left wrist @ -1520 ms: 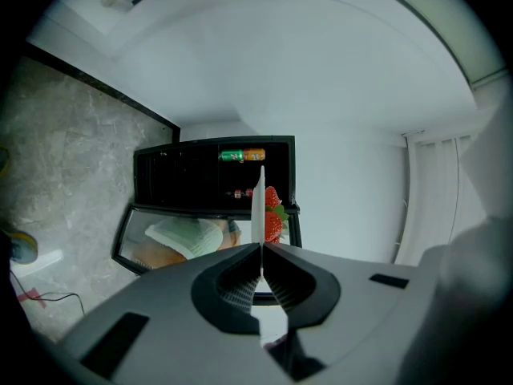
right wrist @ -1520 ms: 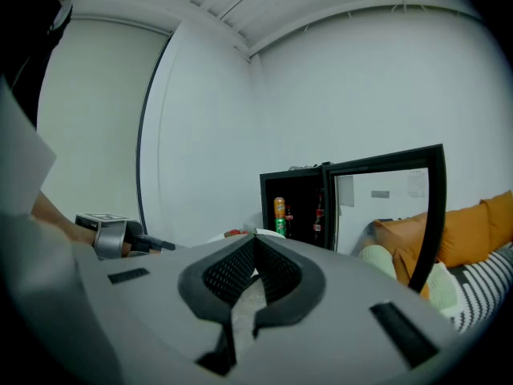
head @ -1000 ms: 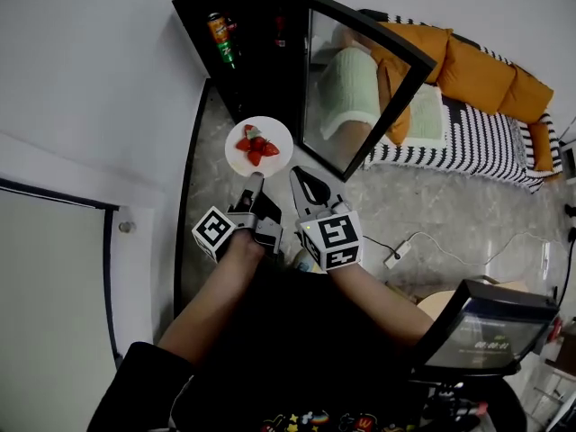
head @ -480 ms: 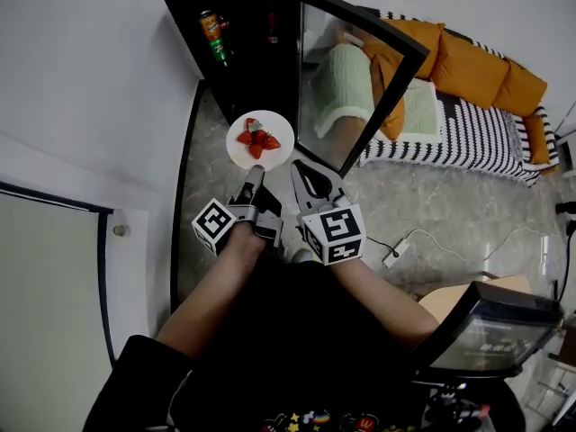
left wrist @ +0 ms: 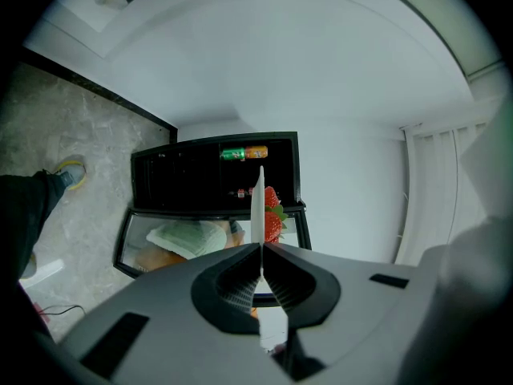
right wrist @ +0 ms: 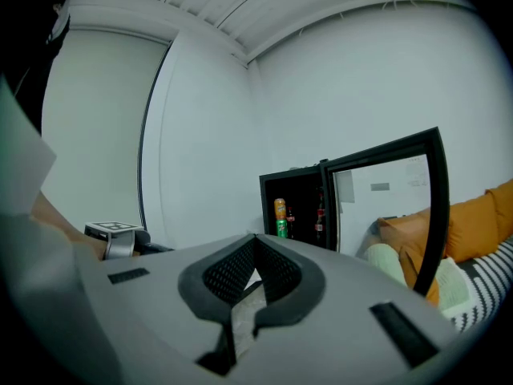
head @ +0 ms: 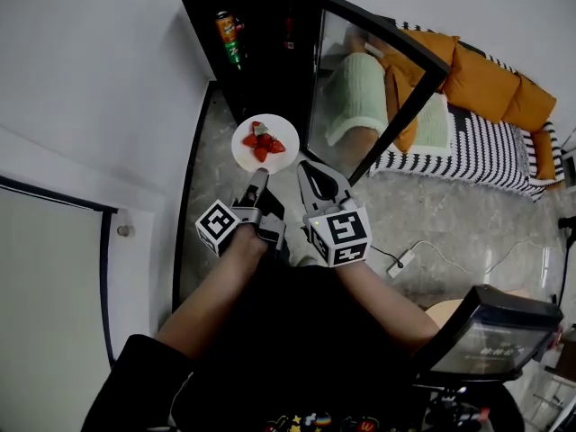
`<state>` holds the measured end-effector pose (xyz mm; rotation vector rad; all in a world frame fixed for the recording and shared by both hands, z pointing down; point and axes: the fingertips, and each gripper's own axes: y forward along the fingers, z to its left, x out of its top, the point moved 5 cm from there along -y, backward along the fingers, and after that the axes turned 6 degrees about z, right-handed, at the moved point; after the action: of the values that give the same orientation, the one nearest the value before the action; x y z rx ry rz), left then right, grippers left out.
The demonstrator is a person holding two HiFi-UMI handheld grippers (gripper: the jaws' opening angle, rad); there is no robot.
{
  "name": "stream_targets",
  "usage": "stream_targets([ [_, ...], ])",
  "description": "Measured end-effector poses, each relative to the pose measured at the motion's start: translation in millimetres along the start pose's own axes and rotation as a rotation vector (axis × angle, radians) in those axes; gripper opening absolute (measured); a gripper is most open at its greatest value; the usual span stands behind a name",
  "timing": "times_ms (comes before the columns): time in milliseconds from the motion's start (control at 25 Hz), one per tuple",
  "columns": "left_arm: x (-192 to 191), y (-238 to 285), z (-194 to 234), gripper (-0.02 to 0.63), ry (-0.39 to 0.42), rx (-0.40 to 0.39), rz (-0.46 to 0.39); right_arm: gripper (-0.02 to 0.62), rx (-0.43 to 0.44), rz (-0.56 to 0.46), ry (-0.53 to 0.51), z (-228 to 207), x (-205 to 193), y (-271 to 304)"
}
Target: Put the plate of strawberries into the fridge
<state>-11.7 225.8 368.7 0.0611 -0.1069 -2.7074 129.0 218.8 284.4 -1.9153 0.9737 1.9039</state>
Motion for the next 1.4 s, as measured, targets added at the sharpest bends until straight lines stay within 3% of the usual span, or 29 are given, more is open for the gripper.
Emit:
stream_targets([
  [480,50,57,-8,0.012,-0.034,0.003,0.002,0.005,-0.008,0.052,-0.013,-26,24,59],
  [1400,173,178,10,0.012,-0.063,0.114,0.136,0.005,-0.073,0.172,0.059,-70,53,240],
])
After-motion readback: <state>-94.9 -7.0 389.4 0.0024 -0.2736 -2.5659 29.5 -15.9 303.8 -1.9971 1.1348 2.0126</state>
